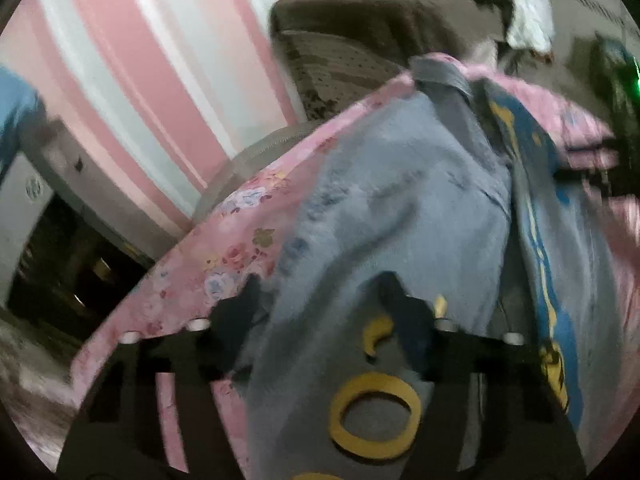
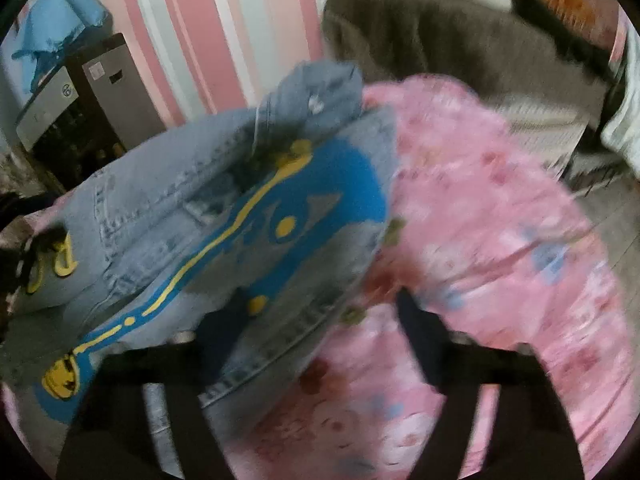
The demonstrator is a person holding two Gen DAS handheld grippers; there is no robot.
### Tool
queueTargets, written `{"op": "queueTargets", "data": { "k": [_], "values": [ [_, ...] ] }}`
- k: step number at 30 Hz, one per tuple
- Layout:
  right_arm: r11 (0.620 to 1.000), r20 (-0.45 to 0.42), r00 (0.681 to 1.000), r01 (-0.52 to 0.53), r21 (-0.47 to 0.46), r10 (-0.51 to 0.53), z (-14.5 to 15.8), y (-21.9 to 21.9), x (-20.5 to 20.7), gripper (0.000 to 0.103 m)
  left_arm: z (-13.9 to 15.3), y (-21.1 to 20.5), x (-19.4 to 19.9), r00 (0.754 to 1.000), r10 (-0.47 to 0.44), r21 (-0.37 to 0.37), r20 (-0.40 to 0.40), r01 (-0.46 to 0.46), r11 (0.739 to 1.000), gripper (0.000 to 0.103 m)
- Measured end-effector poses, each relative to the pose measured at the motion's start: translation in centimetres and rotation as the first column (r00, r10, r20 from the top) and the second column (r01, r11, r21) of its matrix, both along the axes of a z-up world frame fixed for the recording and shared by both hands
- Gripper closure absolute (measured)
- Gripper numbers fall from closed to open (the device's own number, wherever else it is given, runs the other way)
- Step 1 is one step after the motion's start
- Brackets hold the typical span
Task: Fold large clothes
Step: 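Grasp the denim jacket with both grippers and lift it off the bedspread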
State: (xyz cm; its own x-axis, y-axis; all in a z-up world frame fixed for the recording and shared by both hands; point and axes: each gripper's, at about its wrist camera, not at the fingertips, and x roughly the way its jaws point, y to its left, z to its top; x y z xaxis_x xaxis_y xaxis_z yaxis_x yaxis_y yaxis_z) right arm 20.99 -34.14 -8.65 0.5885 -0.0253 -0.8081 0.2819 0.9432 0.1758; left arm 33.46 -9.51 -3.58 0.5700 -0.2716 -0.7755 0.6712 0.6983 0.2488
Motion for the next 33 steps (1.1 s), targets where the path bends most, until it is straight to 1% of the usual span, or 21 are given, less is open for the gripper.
{"op": "queueTargets", "data": {
  "k": [1,2,3,5,8,9,10,11,12,13,15,18,21,23,25,26,27,28,30,31,33],
  "values": [
    [1.0,-0.005,1.0,-0.005,0.028,0.005,-0.3,0.0,0.2,0.052,-0.2,0.2,0.4,1.0,0.011,-0.006,-0.011,-0.012,1.0,0.076],
    [0.999,-0.007,1.0,-0.012,0.038,0.012,-0.4,0.1,0.3,0.055,-0.5,0.4,1.2,0.999,0.042,-0.001,-0.022,-0.042,0.999,0.09],
    [0.999,-0.005,1.0,-0.024,0.031,0.024,-0.4,0.3,0.4,0.06,-0.8,0.5,1.6,0.998,0.052,0.002,-0.036,-0.052,0.999,0.095],
    [0.999,0.002,0.999,-0.05,0.0,0.05,-0.1,1.0,0.7,0.066,-1.2,1.2,1.8,0.996,0.051,-0.016,-0.072,-0.053,0.998,0.096],
    [0.998,0.001,0.998,-0.059,-0.012,0.059,0.0,1.3,1.0,0.067,-0.8,1.3,0.0,0.999,0.007,-0.015,-0.042,-0.008,1.0,0.094],
    [0.998,0.001,0.998,-0.064,-0.017,0.064,-0.1,1.3,1.2,0.067,-0.4,1.5,-1.2,1.0,-0.01,-0.015,-0.027,0.01,1.0,0.083],
    [0.998,0.001,0.998,-0.067,-0.022,0.067,-0.2,1.3,1.3,0.067,-0.1,1.4,-2.1,0.999,-0.034,-0.013,-0.005,0.034,0.999,0.057],
    [0.997,0.001,0.998,-0.069,-0.028,0.069,-0.2,1.4,1.4,0.067,0.4,1.4,-3.4,0.997,-0.061,-0.004,0.049,0.062,0.998,0.043],
    [0.997,0.002,0.997,-0.071,-0.033,0.071,-0.3,1.6,1.5,0.067,0.8,1.4,-4.5,0.992,-0.087,0.006,0.091,0.087,0.996,0.018],
    [0.997,0.001,0.997,-0.072,-0.032,0.072,-0.1,1.5,1.3,0.067,1.0,1.4,-5.0,0.988,-0.111,0.012,0.111,0.11,0.994,0.006],
    [0.997,0.003,0.997,-0.073,-0.029,0.073,0.0,1.3,1.0,0.067,1.2,1.2,-6.2,0.978,-0.16,0.037,0.135,0.156,0.987,0.006],
    [0.997,0.006,0.998,-0.069,-0.016,0.069,0.1,1.1,0.8,0.067,0.2,0.5,-6.7,0.976,-0.196,0.079,0.099,0.188,0.979,0.007],
    [0.997,0.005,0.997,-0.074,-0.024,0.074,0.1,1.3,0.7,0.065,-1.7,-0.5,-7.6,0.966,-0.244,0.177,0.086,0.227,0.958,0.007],
    [0.997,0.004,0.997,-0.076,-0.026,0.076,0.1,1.3,0.5,0.065,-3.0,-1.1,-7.5,0.966,-0.245,0.237,0.088,0.219,0.947,0.007],
    [0.997,0.002,0.997,-0.074,-0.025,0.074,0.1,1.4,0.6,0.064,-3.7,-1.2,-6.6,0.974,-0.213,0.257,0.073,0.188,0.948,0.008],
    [0.997,-0.001,0.997,-0.072,-0.022,0.072,0.0,1.4,0.6,0.064,-3.8,-1.1,-5.9,0.98,-0.193,0.246,0.046,0.176,0.953,0.011],
    [0.998,-0.007,0.998,-0.068,-0.016,0.068,-0.1,1.4,0.6,0.062,-3.7,-1.0,-4.9,0.986,-0.167,0.221,0.001,0.163,0.962,0.023],
    [0.998,-0.006,0.998,-0.063,-0.012,0.063,-0.1,1.4,0.5,0.055,-3.6,-0.7,-3.9,0.989,-0.139,0.193,-0.044,0.145,0.971,0.034],
    [0.999,-0.011,0.999,-0.04,0.004,0.04,-0.3,1.2,0.4,0.05,-3.1,-0.1,-2.6,0.991,-0.1,0.138,-0.088,0.112,0.984,0.042],
    [0.999,-0.017,1.0,-0.024,0.04,0.025,-0.5,0.8,0.4,0.05,-2.7,0.1,-2.2,0.992,-0.089,0.117,-0.092,0.099,0.988,0.046],
    [0.987,-0.024,1.0,0.019,0.161,-0.016,-1.2,-0.5,0.2,0.05,-2.0,0.5,-1.1,0.991,-0.062,0.064,-0.116,0.069,0.996,0.049]
  ]
}}
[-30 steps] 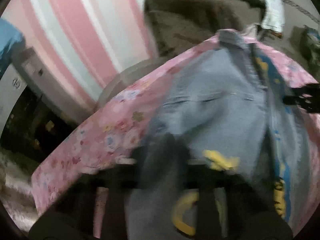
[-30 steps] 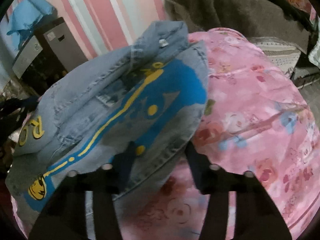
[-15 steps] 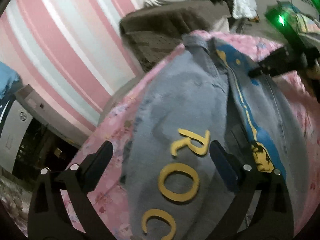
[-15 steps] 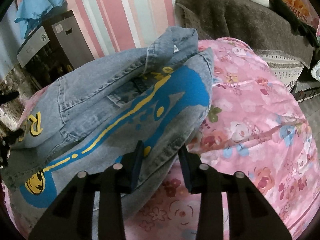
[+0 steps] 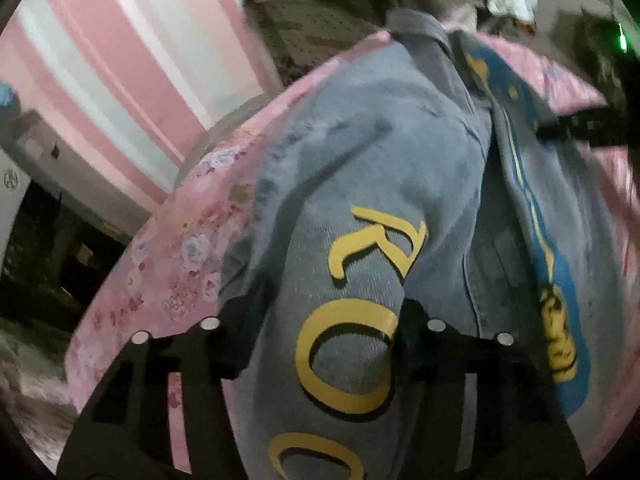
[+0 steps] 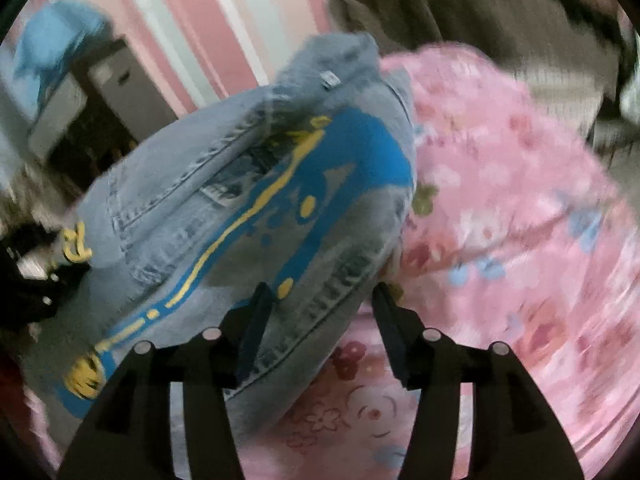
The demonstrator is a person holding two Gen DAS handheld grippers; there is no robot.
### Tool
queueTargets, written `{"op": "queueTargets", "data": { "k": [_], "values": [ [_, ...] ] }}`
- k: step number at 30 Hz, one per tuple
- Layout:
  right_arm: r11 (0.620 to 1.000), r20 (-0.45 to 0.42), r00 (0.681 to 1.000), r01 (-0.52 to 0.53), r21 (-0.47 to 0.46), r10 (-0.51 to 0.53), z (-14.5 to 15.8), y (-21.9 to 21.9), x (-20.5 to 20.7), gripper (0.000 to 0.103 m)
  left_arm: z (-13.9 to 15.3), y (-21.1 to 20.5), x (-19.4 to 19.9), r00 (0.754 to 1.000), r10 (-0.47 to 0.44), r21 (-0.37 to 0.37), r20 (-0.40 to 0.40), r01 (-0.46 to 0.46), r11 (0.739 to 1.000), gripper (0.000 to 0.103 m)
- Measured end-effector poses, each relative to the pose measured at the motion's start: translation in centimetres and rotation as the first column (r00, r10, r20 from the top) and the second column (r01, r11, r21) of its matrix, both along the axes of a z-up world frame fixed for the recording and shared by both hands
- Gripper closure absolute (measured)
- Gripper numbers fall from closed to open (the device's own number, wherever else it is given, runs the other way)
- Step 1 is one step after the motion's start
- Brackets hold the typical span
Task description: Fold large clothes
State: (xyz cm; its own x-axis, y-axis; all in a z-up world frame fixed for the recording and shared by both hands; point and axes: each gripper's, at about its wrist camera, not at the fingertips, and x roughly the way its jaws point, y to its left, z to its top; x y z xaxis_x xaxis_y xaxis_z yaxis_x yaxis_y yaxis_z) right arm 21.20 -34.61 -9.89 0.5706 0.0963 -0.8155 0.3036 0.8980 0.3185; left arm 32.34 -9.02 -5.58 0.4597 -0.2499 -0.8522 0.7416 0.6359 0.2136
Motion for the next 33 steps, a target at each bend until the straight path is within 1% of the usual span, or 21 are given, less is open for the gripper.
{"op": "queueTargets", "data": {
  "k": [3,4,5,7,8,9,10,12,13,15,17,19,22,24,26,28,29,30,31,32,33],
  "values": [
    [0.997,0.004,1.0,0.014,0.082,-0.014,-0.5,-0.6,-0.1,0.048,0.3,0.5,0.9,0.999,0.028,-0.045,-0.038,-0.03,0.999,0.054],
    [0.996,0.01,1.0,0.003,0.088,-0.004,-0.5,-0.4,-0.1,0.049,0.3,0.7,1.0,0.998,0.031,-0.058,-0.057,-0.035,0.998,0.056],
    [0.996,0.021,1.0,-0.017,0.088,0.015,-0.4,-0.1,0.0,0.052,0.4,0.8,1.2,0.997,0.032,-0.074,-0.073,-0.037,0.997,0.057],
    [0.997,0.051,0.997,-0.053,0.048,0.051,-0.1,0.7,0.3,0.075,0.9,1.7,1.5,0.994,0.047,-0.117,-0.103,-0.059,0.991,0.061],
    [0.998,0.062,0.996,-0.058,0.022,0.057,0.2,1.0,0.4,0.079,1.4,2.2,1.8,0.989,0.055,-0.153,-0.14,-0.076,0.985,0.063],
    [0.998,0.079,0.995,-0.065,-0.002,0.065,0.6,1.2,0.4,0.086,1.7,2.7,2.0,0.987,0.068,-0.168,-0.144,-0.092,0.981,0.08],
    [0.998,0.089,0.994,-0.068,-0.015,0.069,0.9,1.4,0.5,0.089,1.9,3.0,2.0,0.989,0.096,-0.158,-0.111,-0.113,0.981,0.085],
    [0.994,0.104,0.99,-0.088,-0.058,0.093,1.5,1.9,0.5,0.091,2.6,4.0,2.4,0.988,0.134,-0.159,-0.079,-0.145,0.977,0.086],
    [0.99,0.102,0.989,-0.1,-0.102,0.111,1.8,2.4,0.6,0.091,2.6,4.4,2.8,0.985,0.161,-0.151,-0.065,-0.169,0.974,0.086],
    [0.979,0.095,0.986,-0.122,-0.162,0.139,2.3,3.2,0.9,0.092,2.4,5.1,3.7,0.977,0.203,-0.141,-0.065,-0.21,0.967,0.088],
    [0.97,0.099,0.982,-0.136,-0.202,0.159,2.8,3.8,1.1,0.093,2.4,5.9,4.4,0.968,0.249,-0.131,-0.027,-0.25,0.959,0.089],
    [0.963,0.108,0.98,-0.138,-0.23,0.166,3.5,3.5,1.0,0.093,2.8,7.1,5.0,0.957,0.291,-0.141,0.0,-0.288,0.947,0.089],
    [0.952,0.112,0.98,-0.129,-0.278,0.166,4.5,2.6,0.5,0.093,3.5,10.3,6.2,0.928,0.372,-0.197,-0.013,-0.368,0.909,0.088],
    [0.942,0.115,0.981,-0.114,-0.316,0.157,5.5,2.0,0.5,0.094,4.1,12.7,6.8,0.906,0.42,-0.235,-0.045,-0.418,0.877,0.088],
    [0.923,0.121,0.982,-0.091,-0.375,0.146,6.8,0.9,0.5,0.094,4.3,14.7,7.0,0.887,0.457,-0.256,-0.062,-0.457,0.852,0.088],
    [0.912,0.124,0.98,-0.092,-0.399,0.153,7.7,0.1,1.2,0.094,4.4,17.0,6.5,0.862,0.501,-0.28,-0.075,-0.501,0.819,0.088],
    [0.901,0.119,0.979,-0.1,-0.422,0.165,8.1,0.2,1.6,0.094,4.4,18.1,6.4,0.851,0.518,-0.296,-0.089,-0.519,0.802,0.088],
    [0.872,0.109,0.976,-0.115,-0.475,0.188,8.7,0.7,2.2,0.094,4.7,19.5,6.0,0.838,0.535,-0.323,-0.107,-0.538,0.779,0.088],
    [0.848,0.102,0.974,-0.123,-0.516,0.204,9.1,1.1,2.7,0.094,4.9,20.6,5.6,0.83,0.546,-0.339,-0.112,-0.548,0.764,0.088],
    [0.82,0.096,0.97,-0.132,-0.557,0.222,9.7,1.6,3.4,0.094,5.4,21.5,5.1,0.82,0.565,-0.345,-0.097,-0.56,0.753,0.088],
    [0.8,0.092,0.968,-0.136,-0.585,0.232,10.1,1.9,4.0,0.094,6.0,22.4,4.5,0.807,0.587,-0.339,-0.068,-0.572,0.747,0.088]
  ]
}}
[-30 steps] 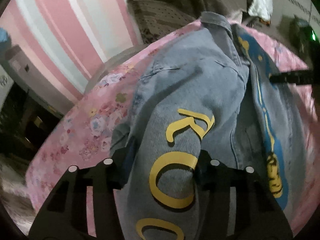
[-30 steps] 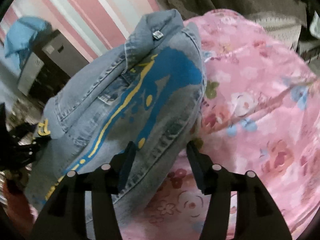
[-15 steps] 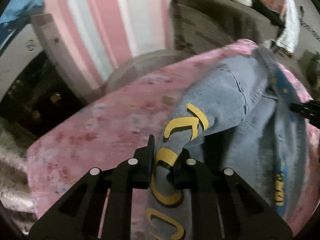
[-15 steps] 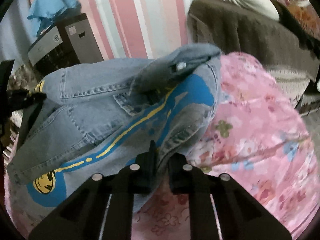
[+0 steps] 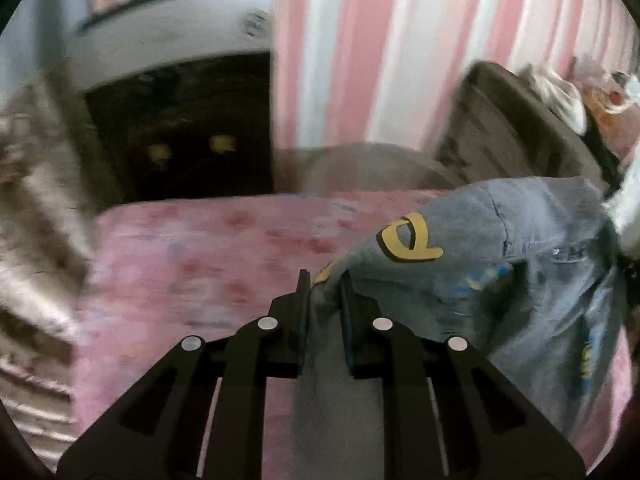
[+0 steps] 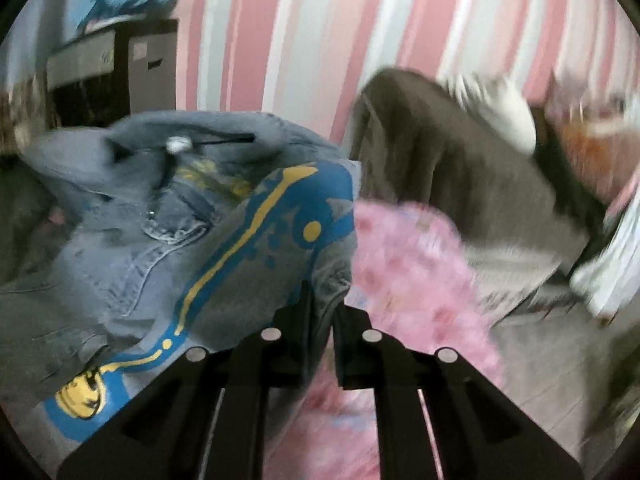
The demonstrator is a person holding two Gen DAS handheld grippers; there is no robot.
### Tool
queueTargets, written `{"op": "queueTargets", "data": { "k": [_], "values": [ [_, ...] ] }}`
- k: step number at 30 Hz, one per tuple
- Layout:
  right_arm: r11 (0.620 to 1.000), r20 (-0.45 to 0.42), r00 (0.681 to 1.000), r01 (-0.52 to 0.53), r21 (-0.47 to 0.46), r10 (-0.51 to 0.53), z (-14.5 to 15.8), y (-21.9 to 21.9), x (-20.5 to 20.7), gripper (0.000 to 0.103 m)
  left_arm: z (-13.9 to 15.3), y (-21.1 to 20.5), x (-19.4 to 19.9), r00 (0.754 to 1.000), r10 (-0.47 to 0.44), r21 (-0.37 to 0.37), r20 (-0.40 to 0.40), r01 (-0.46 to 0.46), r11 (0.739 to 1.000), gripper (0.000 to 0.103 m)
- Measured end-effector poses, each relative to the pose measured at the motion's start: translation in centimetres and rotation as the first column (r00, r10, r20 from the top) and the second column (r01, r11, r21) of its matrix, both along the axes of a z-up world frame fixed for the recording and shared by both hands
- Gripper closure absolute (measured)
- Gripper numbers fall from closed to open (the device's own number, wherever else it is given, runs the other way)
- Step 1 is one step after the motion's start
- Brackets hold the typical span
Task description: Fold large clothes
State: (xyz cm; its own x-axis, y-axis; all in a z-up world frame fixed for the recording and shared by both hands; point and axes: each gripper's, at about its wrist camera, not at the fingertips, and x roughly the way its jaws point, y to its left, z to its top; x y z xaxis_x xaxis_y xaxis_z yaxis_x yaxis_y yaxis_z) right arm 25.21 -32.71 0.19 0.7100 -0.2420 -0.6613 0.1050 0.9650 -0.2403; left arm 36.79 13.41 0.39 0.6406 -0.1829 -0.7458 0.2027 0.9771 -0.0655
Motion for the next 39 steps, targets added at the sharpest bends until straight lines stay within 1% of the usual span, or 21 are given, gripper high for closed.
{"op": "queueTargets", "data": {
  "k": [2,3,4,6,8,9,10,11,12,13,15,18,22,24,26,29,30,31,33,36,39],
  "values": [
    [0.997,-0.011,1.0,-0.004,-0.076,0.003,0.5,0.2,2.7,0.094,0.1,1.7,0.3,1.0,0.029,0.016,-0.004,-0.029,0.999,0.093],
    [0.994,-0.028,1.0,0.006,-0.114,-0.009,0.3,-0.1,4.8,0.094,-0.3,2.3,1.0,0.996,0.087,0.066,-0.011,-0.086,0.994,0.103],
    [0.99,-0.042,0.999,0.013,-0.14,-0.019,-0.1,-0.3,6.2,0.094,-0.8,2.2,1.8,0.994,0.102,0.105,-0.025,-0.099,0.99,0.103],
    [0.984,-0.095,0.995,0.021,-0.176,-0.038,-1.6,-1.0,9.6,0.094,-2.0,1.6,3.0,0.995,0.074,0.093,-0.065,-0.068,0.993,0.103],
    [0.993,-0.166,0.986,0.015,-0.114,-0.034,-3.0,-1.6,11.7,0.094,-2.8,0.2,3.2,0.997,0.049,0.097,-0.062,-0.043,0.994,0.098],
    [0.998,-0.176,0.984,0.02,-0.063,-0.03,-3.3,-1.9,12.0,0.089,-2.8,-0.5,2.7,0.998,0.039,0.102,-0.045,-0.035,0.994,0.085],
    [0.999,-0.175,0.984,0.041,-0.025,-0.045,-3.4,-2.3,11.7,0.077,-2.7,-0.9,1.9,0.999,0.023,0.102,-0.031,-0.02,0.995,0.059],
    [0.999,-0.151,0.987,0.052,-0.004,-0.052,-3.0,-2.5,10.8,0.066,-2.4,-1.8,0.8,1.0,0.002,0.108,-0.006,-0.001,0.994,0.043],
    [0.999,-0.101,0.994,0.047,0.013,-0.046,-2.2,-2.5,9.0,0.041,-2.0,-2.5,-0.7,0.999,-0.006,0.128,0.032,0.002,0.992,0.019],
    [0.998,-0.053,0.997,0.055,0.024,-0.054,-1.2,-2.6,7.1,0.032,-1.8,-3.0,-2.1,0.998,-0.011,0.142,0.06,0.003,0.99,0.005],
    [0.993,0.011,0.998,0.058,0.101,-0.059,-0.2,-2.8,3.0,0.031,-1.5,-4.4,-5.1,0.995,-0.05,0.14,0.088,0.037,0.99,0.003],
    [0.972,0.023,0.999,0.02,0.236,-0.027,-0.5,-2.0,-2.8,0.029,-2.1,-6.2,-8.6,0.993,-0.108,0.095,0.056,0.102,0.99,0.003],
    [0.95,-0.034,0.999,0.023,0.311,-0.013,-3.6,-0.7,-8.0,0.027,-4.2,-8.3,-12.5,0.992,-0.125,0.062,0.022,0.123,0.99,0.003],
    [0.945,-0.093,0.994,0.08,0.318,-0.053,-6.1,-0.7,-10.0,0.027,-5.3,-8.6,-13.7,0.992,-0.122,0.053,0.005,0.122,0.991,0.003],
    [0.929,-0.133,0.989,0.11,0.353,-0.067,-8.0,-0.5,-11.2,0.028,-6.7,-8.5,-14.7,0.993,-0.119,0.033,-0.026,0.12,0.992,0.003],
    [0.903,-0.192,0.979,0.145,0.405,-0.072,-10.4,-0.6,-11.7,0.029,-7.9,-8.5,-15.8,0.994,-0.097,0.043,-0.044,0.099,0.994,0.003],
    [0.902,-0.189,0.98,0.131,0.411,-0.056,-10.8,-0.5,-11.5,0.036,-8.1,-8.5,-16.2,0.995,-0.095,0.037,-0.044,0.096,0.995,0.003],
    [0.911,-0.179,0.983,0.115,0.396,-0.046,-10.9,0.0,-11.5,0.062,-8.2,-8.5,-16.5,0.995,-0.094,0.028,-0.043,0.095,0.995,0.003],
    [0.937,-0.16,0.987,0.059,0.345,-0.003,-10.6,1.2,-11.0,0.093,-8.5,-8.5,-17.0,0.996,-0.076,0.029,-0.038,0.077,0.997,0.003],
    [0.981,-0.151,0.988,0.024,0.195,0.005,-9.9,2.2,-10.7,0.095,-8.9,-8.4,-17.3,0.998,-0.048,0.026,-0.037,0.049,0.998,0.003],
    [0.997,-0.121,0.991,0.066,0.037,-0.061,-8.5,1.0,-11.6,0.095,-9.6,-8.4,-17.2,0.997,-0.034,0.017,-0.062,0.035,0.999,0.003]
  ]
}}
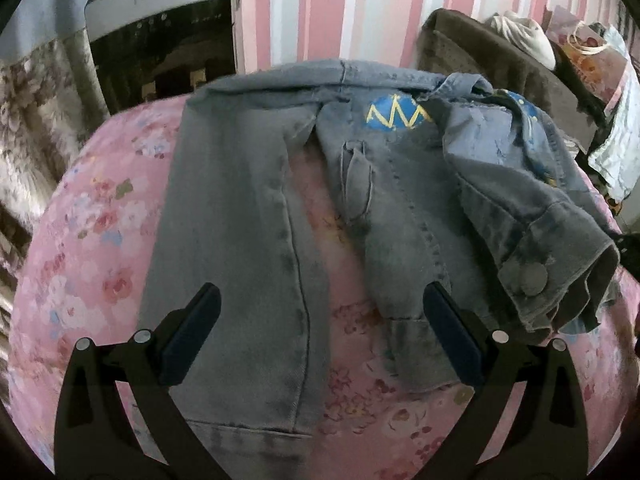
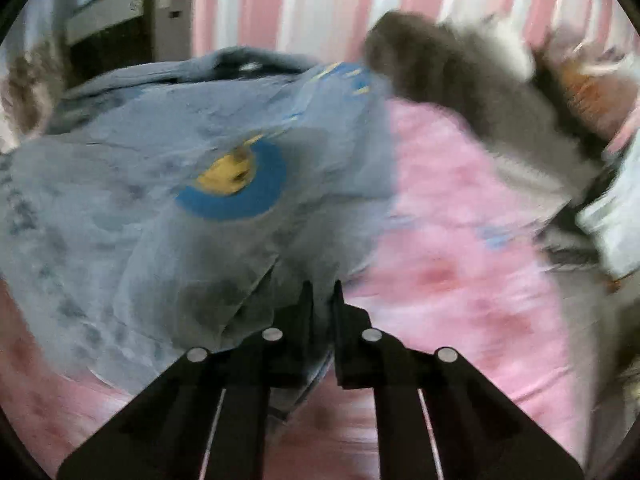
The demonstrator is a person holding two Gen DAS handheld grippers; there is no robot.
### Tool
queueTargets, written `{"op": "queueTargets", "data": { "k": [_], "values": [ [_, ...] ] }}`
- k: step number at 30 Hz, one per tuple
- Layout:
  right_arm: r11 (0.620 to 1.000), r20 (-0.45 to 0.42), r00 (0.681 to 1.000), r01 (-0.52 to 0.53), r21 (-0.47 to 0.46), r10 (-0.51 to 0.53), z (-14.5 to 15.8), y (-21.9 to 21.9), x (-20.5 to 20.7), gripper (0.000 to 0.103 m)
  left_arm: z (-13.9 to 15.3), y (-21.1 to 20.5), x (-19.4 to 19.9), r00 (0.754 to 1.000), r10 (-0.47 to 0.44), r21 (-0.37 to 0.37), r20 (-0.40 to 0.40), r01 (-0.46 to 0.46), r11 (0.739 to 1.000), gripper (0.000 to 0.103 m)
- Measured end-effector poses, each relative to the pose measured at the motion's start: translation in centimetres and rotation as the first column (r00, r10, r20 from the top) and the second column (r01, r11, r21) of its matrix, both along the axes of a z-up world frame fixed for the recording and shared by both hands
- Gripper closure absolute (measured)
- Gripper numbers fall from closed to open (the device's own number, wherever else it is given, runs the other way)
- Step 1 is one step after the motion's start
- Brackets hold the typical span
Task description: Fold large clothes
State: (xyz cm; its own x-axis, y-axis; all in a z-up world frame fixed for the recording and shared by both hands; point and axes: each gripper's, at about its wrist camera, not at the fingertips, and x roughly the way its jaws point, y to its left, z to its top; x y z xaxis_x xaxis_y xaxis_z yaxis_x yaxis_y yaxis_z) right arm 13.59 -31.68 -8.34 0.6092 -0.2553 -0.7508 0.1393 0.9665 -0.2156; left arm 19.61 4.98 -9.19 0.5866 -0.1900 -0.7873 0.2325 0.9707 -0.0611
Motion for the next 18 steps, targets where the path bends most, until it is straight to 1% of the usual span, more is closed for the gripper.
{"op": "queueTargets", "data": {
  "k": [1,2,3,4,5,6,7,8,9,10,11,12,13,14,15,16,18],
  "values": [
    [0.992,0.012,0.998,0.055,-0.109,-0.054,0.6,-1.4,-0.4,0.095,-0.2,-0.1,0.0,1.0,0.001,-0.01,-0.013,-0.001,1.0,0.003],
    [0.982,0.017,0.996,0.091,-0.168,-0.089,1.3,-2.4,-0.4,0.095,-0.5,-0.2,0.1,1.0,-0.002,-0.021,-0.029,0.001,1.0,0.003],
    [0.964,0.021,0.989,0.15,-0.222,-0.149,1.6,-4.5,-0.6,0.094,-0.7,-0.3,0.1,0.999,-0.005,-0.02,-0.031,0.005,1.0,0.003],
    [0.957,0.005,0.982,0.183,-0.224,-0.187,1.6,-6.0,-0.5,0.092,-0.8,-0.5,0.1,0.999,-0.005,-0.018,-0.034,0.004,1.0,0.003],
    [0.957,-0.022,0.975,0.211,-0.2,-0.219,1.5,-7.9,-0.6,0.09,-1.0,-0.6,0.3,0.999,-0.002,-0.012,-0.034,0.002,1.0,0.003],
    [0.959,-0.015,0.971,0.233,-0.158,-0.239,1.7,-9.3,-1.0,0.082,-1.1,-0.7,0.4,0.999,0.001,-0.01,-0.036,-0.001,1.0,0.003],
    [0.958,-0.001,0.966,0.258,-0.128,-0.26,2.0,-9.8,-1.4,0.069,-1.2,-0.8,0.5,0.999,0.002,-0.014,-0.04,-0.003,1.0,0.003],
    [0.957,0.017,0.96,0.28,-0.071,-0.279,2.4,-10.0,-2.2,0.06,-1.3,-0.8,0.7,0.999,0.001,-0.022,-0.045,-0.002,1.0,0.003],
    [0.962,0.054,0.96,0.274,0.02,-0.275,3.0,-9.5,-3.3,0.036,-1.4,-0.9,0.8,0.999,-0.001,-0.033,-0.052,-0.001,0.999,0.003],
    [0.963,0.079,0.96,0.262,0.066,-0.267,3.4,-8.8,-4.0,0.028,-1.6,-1.0,1.0,0.998,-0.002,-0.04,-0.059,0.0,0.999,0.003],
    [0.961,0.107,0.96,0.247,0.123,-0.26,3.7,-7.8,-4.8,0.028,-1.8,-1.2,1.2,0.998,-0.001,-0.04,-0.066,-0.001,0.999,0.003],
    [0.951,0.131,0.962,0.206,0.231,-0.24,3.8,-6.4,-5.4,0.028,-2.0,-1.3,1.3,0.997,0.001,-0.036,-0.071,-0.004,0.999,0.003],
    [0.936,0.137,0.969,0.156,0.315,-0.207,3.4,-5.6,-6.4,0.028,-2.2,-1.5,1.5,0.997,0.003,-0.034,-0.077,-0.006,0.999,0.003],
    [0.913,0.132,0.978,0.097,0.396,-0.161,2.8,-4.3,-6.5,0.028,-2.4,-1.6,1.7,0.997,0.006,-0.036,-0.081,-0.009,0.999,0.003],
    [0.885,0.12,0.986,0.047,0.463,-0.115,2.1,-2.8,-5.9,0.028,-2.4,-1.7,1.7,0.997,0.011,-0.04,-0.08,-0.014,0.999,0.003],
    [0.837,0.1,0.994,-0.014,0.546,-0.049,0.9,-0.8,-4.9,0.028,-2.3,-1.7,1.7,0.997,0.012,-0.043,-0.079,-0.015,0.999,0.003],
    [0.748,0.078,0.997,-0.062,0.661,0.014,-0.8,1.3,-3.5,0.028,-2.3,-1.8,1.7,0.997,0.013,-0.048,-0.082,-0.017,0.999,0.003]
  ]
}}
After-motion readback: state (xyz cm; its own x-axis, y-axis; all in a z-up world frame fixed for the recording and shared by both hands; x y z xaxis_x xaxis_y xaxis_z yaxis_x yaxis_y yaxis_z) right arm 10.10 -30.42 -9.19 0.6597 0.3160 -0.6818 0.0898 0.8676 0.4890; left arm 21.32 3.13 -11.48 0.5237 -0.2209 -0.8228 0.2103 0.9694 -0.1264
